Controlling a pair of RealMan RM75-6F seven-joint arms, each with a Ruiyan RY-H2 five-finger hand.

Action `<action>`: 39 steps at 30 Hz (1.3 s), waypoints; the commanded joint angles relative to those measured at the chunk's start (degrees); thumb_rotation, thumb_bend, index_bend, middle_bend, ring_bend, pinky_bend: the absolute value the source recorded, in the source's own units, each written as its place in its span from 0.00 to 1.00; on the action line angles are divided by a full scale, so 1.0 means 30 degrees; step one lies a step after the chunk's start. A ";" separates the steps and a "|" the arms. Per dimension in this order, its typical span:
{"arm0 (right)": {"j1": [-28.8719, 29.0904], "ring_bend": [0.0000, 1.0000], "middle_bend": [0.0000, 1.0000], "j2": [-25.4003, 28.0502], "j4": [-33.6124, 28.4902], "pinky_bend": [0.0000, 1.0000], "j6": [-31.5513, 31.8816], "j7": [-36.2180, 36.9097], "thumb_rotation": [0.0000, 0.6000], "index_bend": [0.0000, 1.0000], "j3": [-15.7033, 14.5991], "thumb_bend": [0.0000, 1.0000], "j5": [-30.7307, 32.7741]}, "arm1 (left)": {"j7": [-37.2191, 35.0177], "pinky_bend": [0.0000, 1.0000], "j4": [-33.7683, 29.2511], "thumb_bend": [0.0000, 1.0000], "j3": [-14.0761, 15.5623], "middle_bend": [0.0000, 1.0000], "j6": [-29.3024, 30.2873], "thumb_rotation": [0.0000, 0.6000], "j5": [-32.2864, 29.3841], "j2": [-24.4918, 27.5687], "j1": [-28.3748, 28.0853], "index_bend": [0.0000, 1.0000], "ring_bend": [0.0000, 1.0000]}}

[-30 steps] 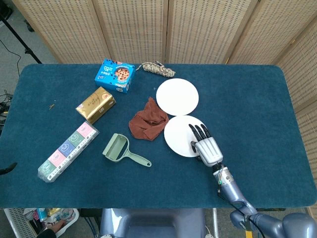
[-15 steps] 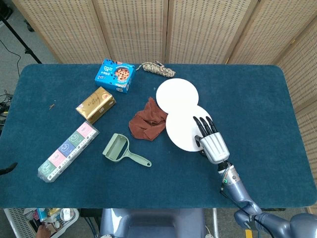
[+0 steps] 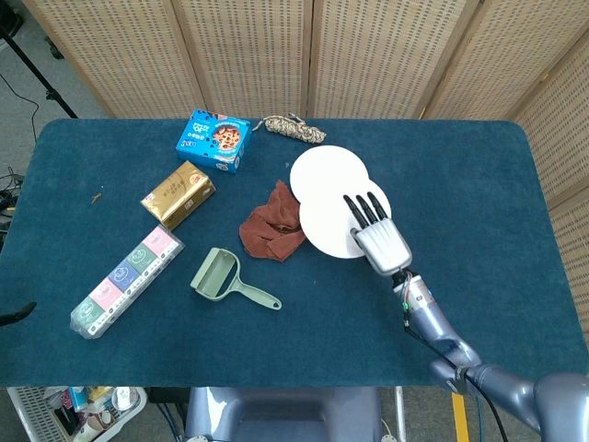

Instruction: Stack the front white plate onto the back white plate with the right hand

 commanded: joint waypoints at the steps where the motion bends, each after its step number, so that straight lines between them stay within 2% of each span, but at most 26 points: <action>1: 0.1694 0.00 0.02 -0.0261 0.1657 0.00 -0.1823 -0.1024 1.00 0.67 0.0878 0.59 0.0920 | -0.0077 0.00 0.0013 0.01 -0.0085 0.00 0.0037 1.00 -0.0133 0.0034 0.0025 0.01 0.00; 7: 0.3188 0.00 0.03 -0.0771 0.3522 0.00 -0.3544 -0.1533 1.00 0.67 0.1387 0.59 0.1770 | -0.0200 0.00 0.0121 0.01 -0.0243 0.00 -0.0079 1.00 -0.0490 0.0069 0.0016 0.01 0.00; 10: 0.3993 0.00 0.03 -0.1236 0.4719 0.00 -0.4605 -0.1911 1.00 0.67 0.1270 0.59 0.2036 | -0.0307 0.00 0.0251 0.01 -0.0390 0.00 -0.0253 1.00 -0.0832 0.0082 -0.0025 0.01 0.00; 16: 0.4751 0.00 0.03 -0.2066 0.6168 0.00 -0.5292 -0.1900 1.00 0.66 0.1146 0.59 0.2350 | -0.0432 0.00 0.0401 0.01 -0.0526 0.00 -0.0471 1.00 -0.1153 0.0103 -0.0078 0.01 0.00; 31: 0.6714 0.00 0.03 -0.4427 0.9976 0.00 -0.7613 -0.1875 1.00 0.65 0.1712 0.59 0.4188 | -0.0212 0.00 0.0702 0.01 -0.0654 0.00 -0.0853 1.00 -0.1786 -0.0076 -0.0141 0.01 0.00; 34: 0.6943 0.00 0.02 -0.4778 1.0624 0.00 -0.7938 -0.1724 1.00 0.57 0.1716 0.59 0.4393 | -0.0176 0.00 0.0772 0.01 -0.0716 0.00 -0.0871 1.00 -0.1904 -0.0112 -0.0151 0.01 0.00; 39: 0.7112 0.00 0.00 -0.5006 1.1106 0.00 -0.8358 -0.1485 1.00 0.12 0.1738 0.59 0.4677 | -0.0096 0.00 0.0852 0.01 -0.0768 0.00 -0.0982 1.00 -0.2082 -0.0167 -0.0180 0.01 0.00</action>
